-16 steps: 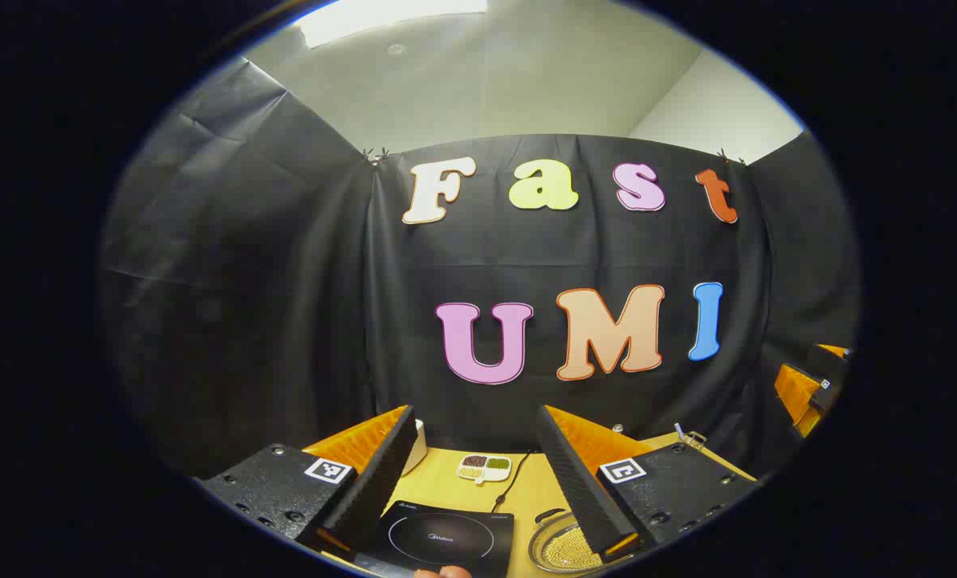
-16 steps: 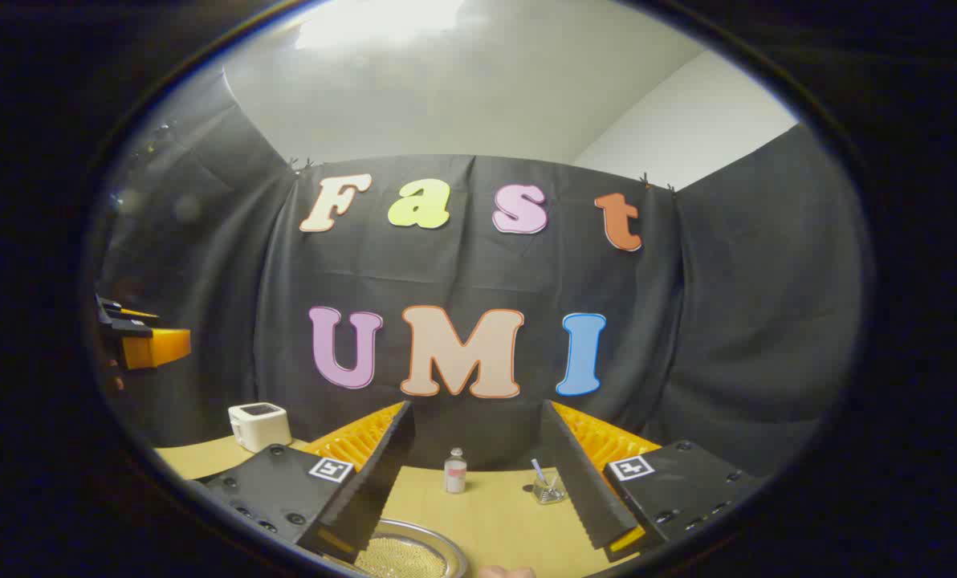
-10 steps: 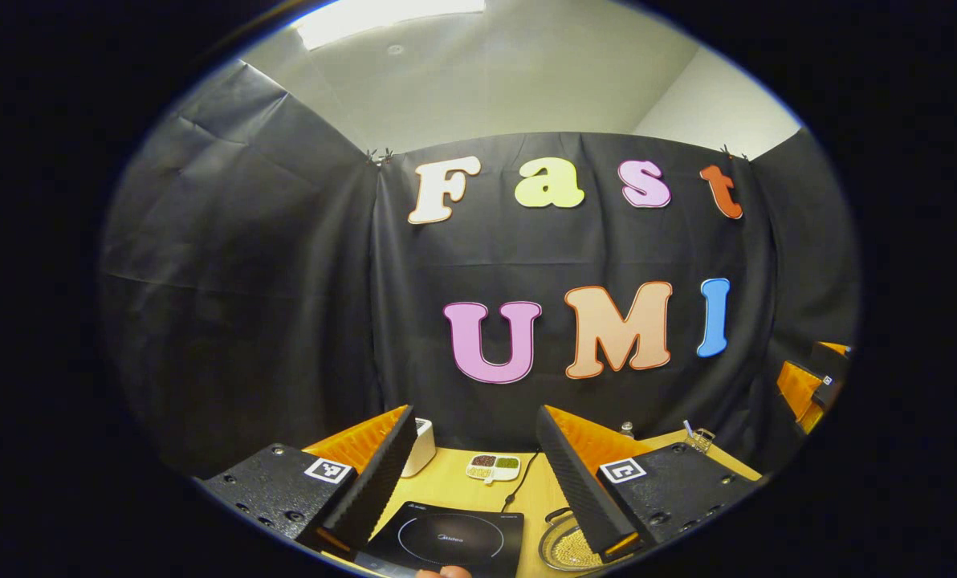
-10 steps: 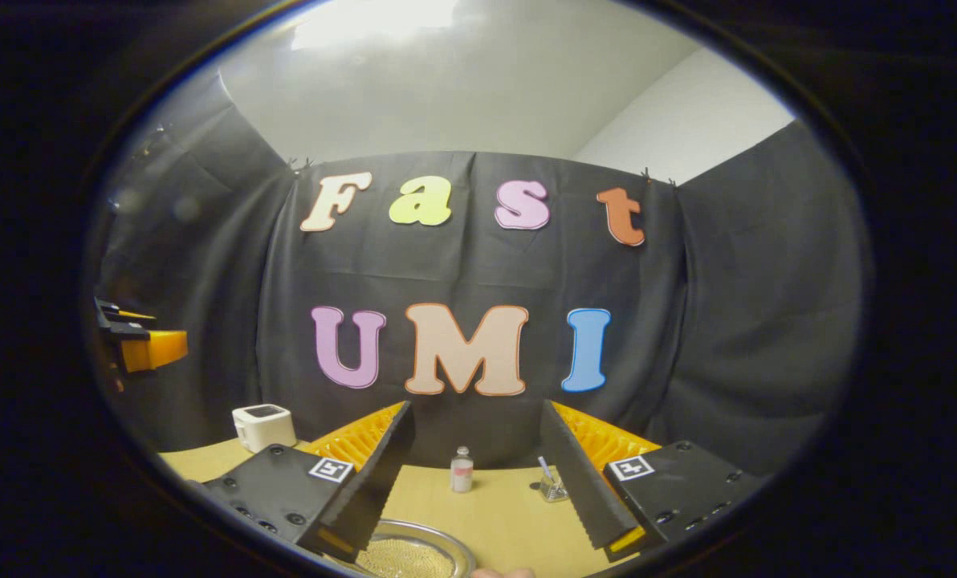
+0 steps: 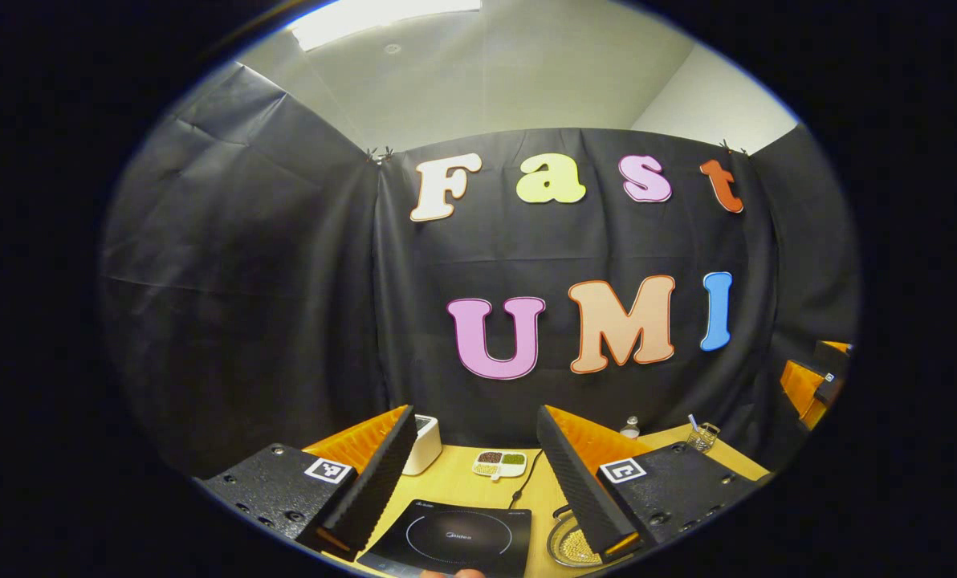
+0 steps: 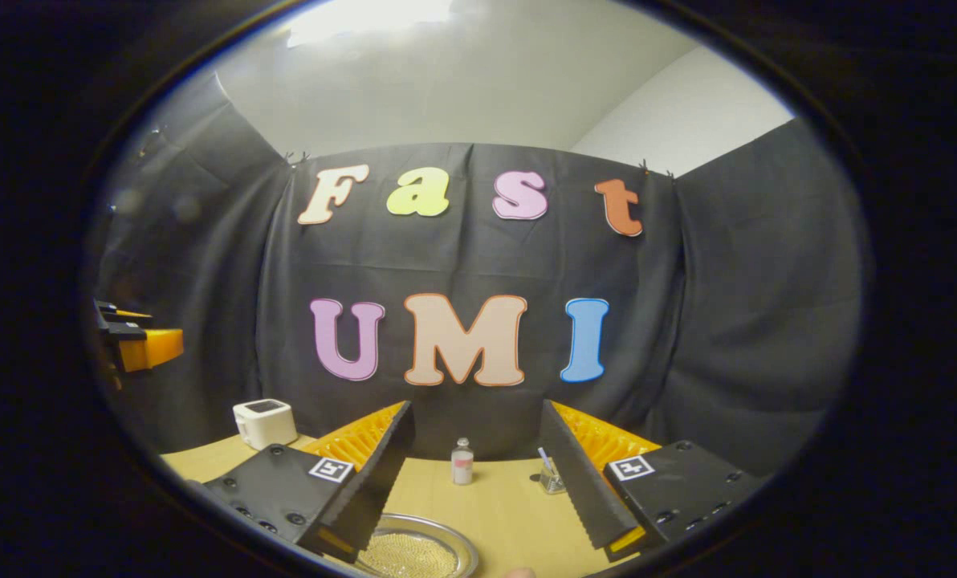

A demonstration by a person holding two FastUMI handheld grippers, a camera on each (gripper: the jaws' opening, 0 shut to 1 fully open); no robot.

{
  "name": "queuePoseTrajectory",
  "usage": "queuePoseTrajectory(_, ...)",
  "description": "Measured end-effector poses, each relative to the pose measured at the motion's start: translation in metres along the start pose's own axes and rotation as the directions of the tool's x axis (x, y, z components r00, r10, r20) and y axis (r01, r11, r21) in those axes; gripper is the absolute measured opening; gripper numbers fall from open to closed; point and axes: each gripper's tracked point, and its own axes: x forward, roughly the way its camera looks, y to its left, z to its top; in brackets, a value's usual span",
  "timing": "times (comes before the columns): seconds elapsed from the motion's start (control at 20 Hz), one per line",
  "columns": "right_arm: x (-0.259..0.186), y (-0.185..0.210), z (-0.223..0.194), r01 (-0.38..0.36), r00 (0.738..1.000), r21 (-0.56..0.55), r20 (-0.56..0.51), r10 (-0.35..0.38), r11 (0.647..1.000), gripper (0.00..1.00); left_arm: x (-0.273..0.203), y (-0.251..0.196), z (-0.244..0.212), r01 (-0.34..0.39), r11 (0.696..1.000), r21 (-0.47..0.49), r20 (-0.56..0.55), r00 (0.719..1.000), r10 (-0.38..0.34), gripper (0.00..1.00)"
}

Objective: First push the handle of the pot to place it horizontally, then grasp the pot with both hands and set it on the induction cooktop.

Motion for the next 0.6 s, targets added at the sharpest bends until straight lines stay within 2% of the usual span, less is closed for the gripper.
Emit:
queuePoseTrajectory(0.2,-0.003,0.001,-0.010,-0.002,0.999,-0.010,-0.034,0.001,1.000,0.99,-0.001,-0.002,-0.001,0.011,1.000,0.002,-0.001,1.000,-0.011,0.94)
queuePoseTrajectory(0.25,-0.002,0.000,-0.015,-0.004,0.999,-0.012,-0.053,0.003,1.000,0.94,-0.001,-0.003,-0.001,0.013,1.000,0.001,0.000,1.000,-0.013,0.94)
queuePoseTrajectory(0.35,-0.004,0.004,-0.026,-0.022,0.995,-0.007,-0.095,0.022,1.000,0.77,-0.001,-0.003,-0.001,0.015,1.000,0.001,0.004,1.000,-0.015,0.94)
queuePoseTrajectory(0.45,-0.003,0.005,-0.037,-0.032,0.990,0.006,-0.135,0.032,0.999,0.52,-0.001,-0.003,0.001,0.016,1.000,0.003,0.008,1.000,-0.016,0.94)
queuePoseTrajectory(0.6,-0.004,-0.009,-0.035,0.028,0.993,-0.023,-0.111,-0.031,0.999,0.13,-0.001,-0.002,0.000,0.016,1.000,0.024,0.008,1.000,-0.016,0.96)
